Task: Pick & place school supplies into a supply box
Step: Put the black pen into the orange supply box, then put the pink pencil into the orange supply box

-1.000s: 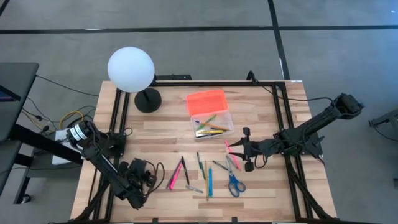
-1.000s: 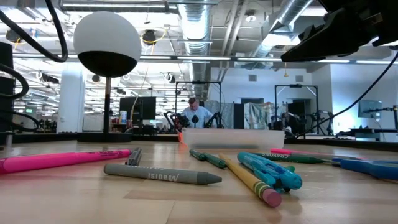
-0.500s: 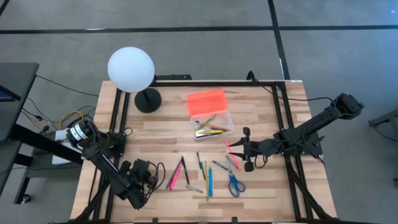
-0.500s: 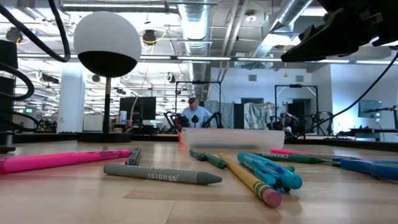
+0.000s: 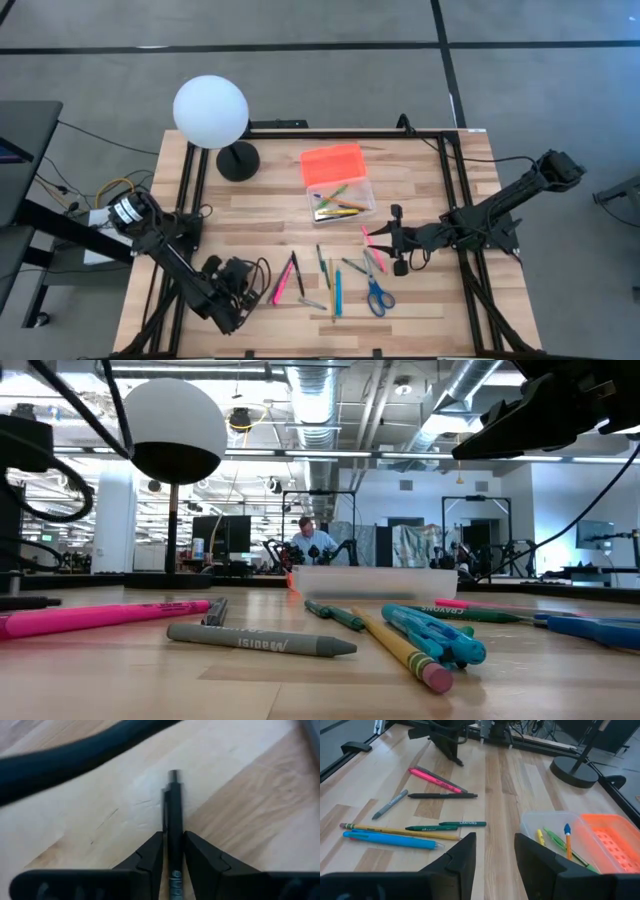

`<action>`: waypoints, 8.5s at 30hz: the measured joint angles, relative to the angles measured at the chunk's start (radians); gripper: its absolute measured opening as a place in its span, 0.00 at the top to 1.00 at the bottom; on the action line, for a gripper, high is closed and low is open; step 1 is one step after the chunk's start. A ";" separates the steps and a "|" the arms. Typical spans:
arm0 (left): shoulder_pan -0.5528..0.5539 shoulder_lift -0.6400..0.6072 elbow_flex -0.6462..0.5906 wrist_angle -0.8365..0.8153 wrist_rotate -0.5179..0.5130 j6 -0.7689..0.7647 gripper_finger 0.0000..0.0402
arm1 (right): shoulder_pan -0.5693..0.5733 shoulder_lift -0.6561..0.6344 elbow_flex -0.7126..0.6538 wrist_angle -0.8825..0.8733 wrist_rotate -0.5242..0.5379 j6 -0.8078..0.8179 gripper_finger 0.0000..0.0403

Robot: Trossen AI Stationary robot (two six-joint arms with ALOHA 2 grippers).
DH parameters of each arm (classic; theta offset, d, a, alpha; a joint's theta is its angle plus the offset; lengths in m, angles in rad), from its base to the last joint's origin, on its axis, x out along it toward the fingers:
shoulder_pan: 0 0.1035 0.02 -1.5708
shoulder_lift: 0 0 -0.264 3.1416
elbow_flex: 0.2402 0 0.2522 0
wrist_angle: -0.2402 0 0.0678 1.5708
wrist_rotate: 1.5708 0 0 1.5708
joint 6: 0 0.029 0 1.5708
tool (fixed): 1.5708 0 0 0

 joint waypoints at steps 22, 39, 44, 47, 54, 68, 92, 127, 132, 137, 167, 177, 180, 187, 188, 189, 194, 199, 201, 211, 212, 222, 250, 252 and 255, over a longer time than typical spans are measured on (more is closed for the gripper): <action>0.216 0.000 0.084 -0.010 0.347 0.510 0.85 | 0.002 0.000 0.000 -0.036 -0.003 0.027 0.69; 0.206 0.001 0.080 -0.012 0.323 0.616 0.85 | 0.000 0.000 0.000 -0.063 0.001 0.034 0.69; 0.211 0.001 0.079 -0.004 0.342 0.638 0.85 | 0.000 0.000 0.000 -0.063 0.001 0.034 0.69; 0.212 0.001 0.079 -0.002 0.345 0.649 0.85 | 0.000 0.000 0.000 -0.063 0.001 0.034 0.69; 0.210 0.000 0.079 0.002 0.322 0.675 0.86 | 0.000 0.000 0.000 -0.063 0.001 0.034 0.69; 0.210 0.010 0.141 -0.058 0.224 0.757 0.91 | 0.000 0.000 0.000 -0.063 0.006 0.034 0.69; 0.678 0.008 0.446 0.072 -0.084 1.449 0.94 | 0.000 0.000 0.000 -0.084 0.011 0.034 0.69; 1.038 0.133 0.459 0.555 0.270 1.868 0.92 | 0.000 0.000 0.000 -0.239 0.009 0.113 0.69; 1.038 0.133 0.459 0.568 0.269 1.879 0.92 | 0.000 0.000 0.000 -0.239 0.009 0.138 0.69; 1.037 0.133 0.459 0.572 0.251 1.879 0.86 | 0.000 0.000 0.000 -0.239 0.009 0.144 0.69; 0.767 0.131 0.452 0.396 0.206 1.870 0.67 | -0.001 0.219 0.000 -0.179 0.069 0.479 0.69; 0.569 0.123 0.451 0.226 -0.056 1.670 0.67 | -0.007 0.308 0.000 -0.152 0.095 0.591 0.69; 0.495 0.123 0.451 0.153 -0.228 1.553 0.67 | -0.007 0.327 0.000 -0.150 0.097 0.606 0.69; 0.304 0.123 0.451 -0.017 -0.589 1.303 0.67 | -0.018 0.328 0.000 -0.150 0.117 0.619 0.69; 0.279 0.123 0.451 -0.049 -0.623 1.255 0.67 | -0.023 0.328 0.000 -0.150 0.116 0.621 0.69; 0.255 0.123 0.451 -0.078 -0.651 1.205 0.67 | -0.029 0.328 0.000 -0.151 0.116 0.627 0.69; 0.162 0.123 0.451 -0.218 -0.734 0.953 0.67 | -0.059 0.328 0.000 -0.153 0.090 0.637 0.69; 0.091 0.123 0.451 -0.302 -0.760 0.805 0.67 | -0.079 0.328 0.000 -0.153 0.045 0.638 0.69; 0.065 0.123 0.451 -0.313 -0.765 0.801 0.67 | -0.079 0.328 0.000 -0.152 0.045 0.638 0.69; 0.018 0.123 0.451 -0.318 -0.821 0.804 0.67 | -0.079 0.328 0.000 -0.150 0.045 0.637 0.69; 0.018 0.123 0.451 -0.319 -0.821 0.804 0.67 | -0.079 0.328 0.000 -0.150 0.045 0.637 0.69; 0.021 0.123 0.451 -0.318 -0.821 0.806 0.67 | -0.079 0.389 0.001 -0.114 0.065 0.689 0.69; 0.021 0.124 0.451 -0.319 -0.816 0.800 0.67 | -0.087 0.430 0.010 -0.256 -0.064 0.741 0.81; 0.021 0.124 0.451 -0.319 -0.816 0.800 0.67 | -0.087 0.411 0.021 -0.302 -0.091 0.744 0.82; 0.021 0.124 0.451 -0.319 -0.815 0.800 0.67 | -0.087 0.379 0.053 -0.418 -0.153 0.770 0.84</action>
